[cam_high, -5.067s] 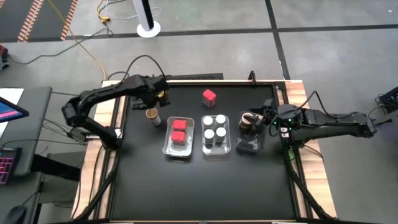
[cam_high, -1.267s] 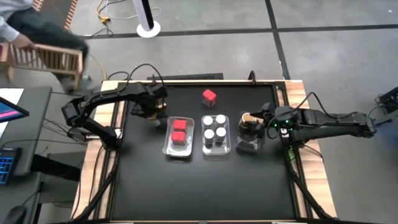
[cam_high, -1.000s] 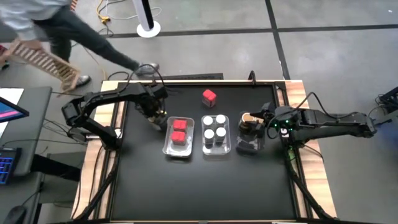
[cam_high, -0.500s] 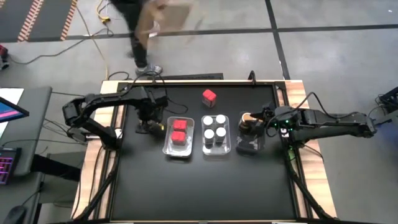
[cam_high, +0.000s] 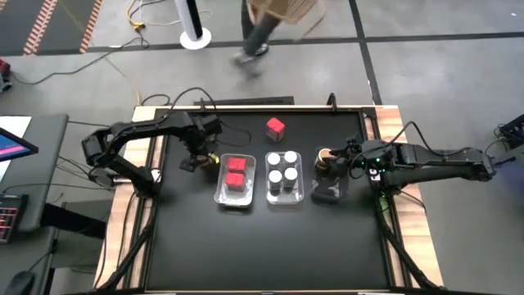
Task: Sort spices by type
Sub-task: Put the brown seasoning bottle into the black bin
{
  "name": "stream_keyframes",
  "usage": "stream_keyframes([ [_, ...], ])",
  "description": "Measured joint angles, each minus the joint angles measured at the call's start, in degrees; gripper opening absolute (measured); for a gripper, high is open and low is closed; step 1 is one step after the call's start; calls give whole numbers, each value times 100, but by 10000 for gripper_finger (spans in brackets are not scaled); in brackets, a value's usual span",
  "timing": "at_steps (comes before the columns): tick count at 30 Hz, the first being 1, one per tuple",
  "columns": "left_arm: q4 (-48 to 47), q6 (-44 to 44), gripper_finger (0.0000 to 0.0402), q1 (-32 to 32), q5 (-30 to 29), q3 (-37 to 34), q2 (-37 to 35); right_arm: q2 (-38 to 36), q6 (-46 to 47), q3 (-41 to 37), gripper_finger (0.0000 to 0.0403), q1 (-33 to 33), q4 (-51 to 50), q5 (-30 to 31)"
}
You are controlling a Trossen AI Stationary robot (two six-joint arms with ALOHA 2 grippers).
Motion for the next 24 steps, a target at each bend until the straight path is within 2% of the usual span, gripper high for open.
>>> stream_keyframes([
  [7, 177, 113, 275, 258, 122, 0, 0, 2, 46, 0, 302, 0, 0, 0],
  [15, 569, -577, 290, 266, 103, 0, 0, 2, 42, 0, 302, 0, 0, 6],
  [24, 665, -261, 292, 266, 54, 0, 0, 2, 40, 0, 302, -7, 0, 11],
])
